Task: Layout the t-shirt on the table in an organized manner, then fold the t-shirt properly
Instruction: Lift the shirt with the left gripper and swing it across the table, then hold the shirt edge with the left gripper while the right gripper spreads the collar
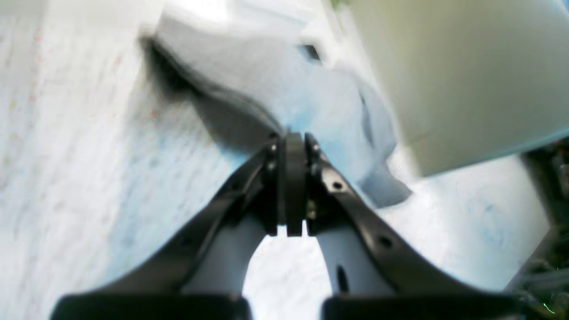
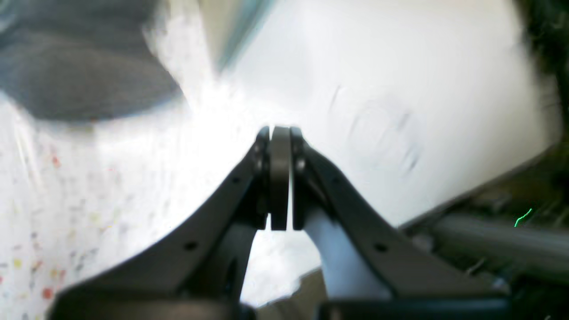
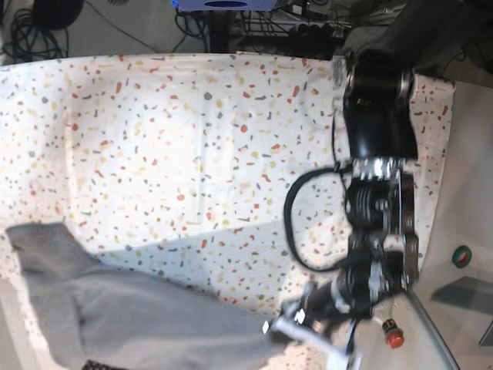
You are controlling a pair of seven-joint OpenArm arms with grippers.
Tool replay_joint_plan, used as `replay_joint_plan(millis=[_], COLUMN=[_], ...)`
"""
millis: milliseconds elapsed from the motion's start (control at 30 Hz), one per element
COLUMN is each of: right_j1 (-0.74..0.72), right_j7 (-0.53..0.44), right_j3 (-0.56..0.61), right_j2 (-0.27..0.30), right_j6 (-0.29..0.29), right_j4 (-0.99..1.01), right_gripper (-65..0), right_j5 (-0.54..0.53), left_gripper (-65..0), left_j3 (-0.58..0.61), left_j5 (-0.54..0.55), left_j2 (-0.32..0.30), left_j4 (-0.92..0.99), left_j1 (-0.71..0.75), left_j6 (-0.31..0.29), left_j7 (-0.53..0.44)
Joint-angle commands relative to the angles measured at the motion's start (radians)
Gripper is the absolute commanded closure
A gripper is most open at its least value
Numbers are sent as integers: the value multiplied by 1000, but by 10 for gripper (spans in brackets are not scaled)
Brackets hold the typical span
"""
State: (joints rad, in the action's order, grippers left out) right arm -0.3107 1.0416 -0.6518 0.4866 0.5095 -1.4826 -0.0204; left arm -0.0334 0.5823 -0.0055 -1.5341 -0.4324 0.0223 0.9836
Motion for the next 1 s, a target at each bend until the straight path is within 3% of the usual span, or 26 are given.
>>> replay_joint_plan(millis=[0,67,200,367,500,533,667,767,867,967], right_j1=[11,80,74,-41,-152,-176,-216,-236,-239,-216], right_j7=[-63,-133,-261,-459,-504,-505,-559,-637,-739,-780], right_j3=[0,-12,10,39,39,39,39,40,42,42], right_j2=[-15,-55,-136,-141,-136,-138,-142,-144,-144,-150], right_j6=[7,7,7,7,7,7,-2,-4,-4,13], right_j4=[10,89,297,607,767,782,808,900,1017,1032], right_gripper=[0,0,0,0,0,-29,-335,-452,-428,-336], right_j5=[-26,-26,-25,-25,-25,-25,-25,-23,-23,-23], left_gripper=[0,0,0,0,0,0,0,0,0,0], left_j3=[17,45,40,33,30,30,30,-16,-61,-82], left_j5=[15,1,-38,-78,-77,-80,-78,-80,-74,-74], left_j2=[5,-17,-90,-141,-192,-199,-227,-227,-225,-230], left_j4=[-39,-78,-105,-138,-162,-170,-188,-194,-194,-191], left_j1=[47,195,436,594,665,682,712,732,740,743], left_j6=[-9,-9,-9,-9,-9,-9,-9,-9,-9,-9], left_j7=[-15,-32,-154,-223,-225,-225,-225,-225,-225,-225])
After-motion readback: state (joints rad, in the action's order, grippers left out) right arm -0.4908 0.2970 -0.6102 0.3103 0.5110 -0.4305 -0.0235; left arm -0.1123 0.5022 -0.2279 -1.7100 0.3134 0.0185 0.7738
